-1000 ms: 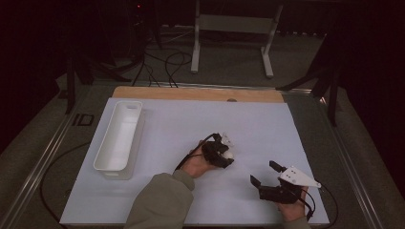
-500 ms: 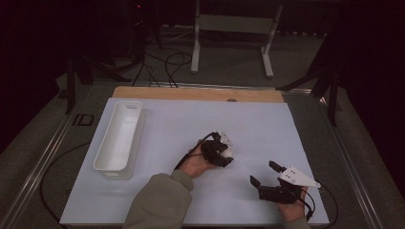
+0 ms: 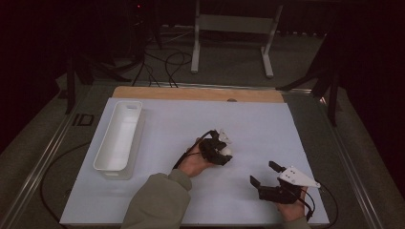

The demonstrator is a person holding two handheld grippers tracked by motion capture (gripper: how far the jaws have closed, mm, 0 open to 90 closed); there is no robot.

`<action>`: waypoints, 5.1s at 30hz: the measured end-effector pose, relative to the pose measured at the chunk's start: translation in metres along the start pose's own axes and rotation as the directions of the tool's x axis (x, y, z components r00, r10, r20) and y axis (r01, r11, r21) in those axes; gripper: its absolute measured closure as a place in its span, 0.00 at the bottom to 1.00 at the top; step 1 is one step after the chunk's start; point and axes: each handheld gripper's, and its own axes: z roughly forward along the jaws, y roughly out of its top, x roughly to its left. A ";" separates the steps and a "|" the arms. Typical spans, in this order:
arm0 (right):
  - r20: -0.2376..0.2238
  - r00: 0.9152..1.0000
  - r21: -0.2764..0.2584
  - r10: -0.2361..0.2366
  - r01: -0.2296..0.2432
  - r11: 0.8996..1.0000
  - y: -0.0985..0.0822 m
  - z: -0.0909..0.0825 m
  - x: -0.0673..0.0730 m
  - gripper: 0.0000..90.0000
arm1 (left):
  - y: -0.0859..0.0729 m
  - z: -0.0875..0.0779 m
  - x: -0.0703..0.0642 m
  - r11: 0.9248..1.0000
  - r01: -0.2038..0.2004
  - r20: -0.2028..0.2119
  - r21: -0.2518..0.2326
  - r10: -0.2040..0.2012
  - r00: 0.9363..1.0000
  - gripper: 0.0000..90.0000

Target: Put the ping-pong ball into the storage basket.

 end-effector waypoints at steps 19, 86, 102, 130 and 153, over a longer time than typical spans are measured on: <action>0.001 1.000 -0.001 -0.001 0.001 1.000 0.000 0.000 0.000 0.09 | 0.003 -0.013 0.000 1.000 -0.002 -0.005 0.008 0.002 1.000 0.57; 0.000 1.000 -0.001 -0.002 0.002 1.000 0.000 0.000 0.001 0.09 | 0.005 -0.060 0.003 1.000 -0.003 -0.025 0.001 0.003 1.000 0.57; 0.000 1.000 -0.001 -0.005 0.005 1.000 0.000 0.000 0.001 0.09 | 0.007 -0.080 0.006 1.000 -0.005 -0.037 -0.026 0.004 0.999 0.57; -0.002 1.000 -0.002 -0.004 0.004 1.000 0.000 0.000 0.002 0.09 | 0.007 -0.110 0.011 0.999 -0.037 -0.071 -0.019 0.035 0.997 0.57; -0.001 1.000 -0.004 -0.003 0.003 1.000 0.000 0.001 0.002 0.09 | -0.004 -0.137 0.026 0.999 0.001 -0.116 -0.037 -0.006 0.993 0.57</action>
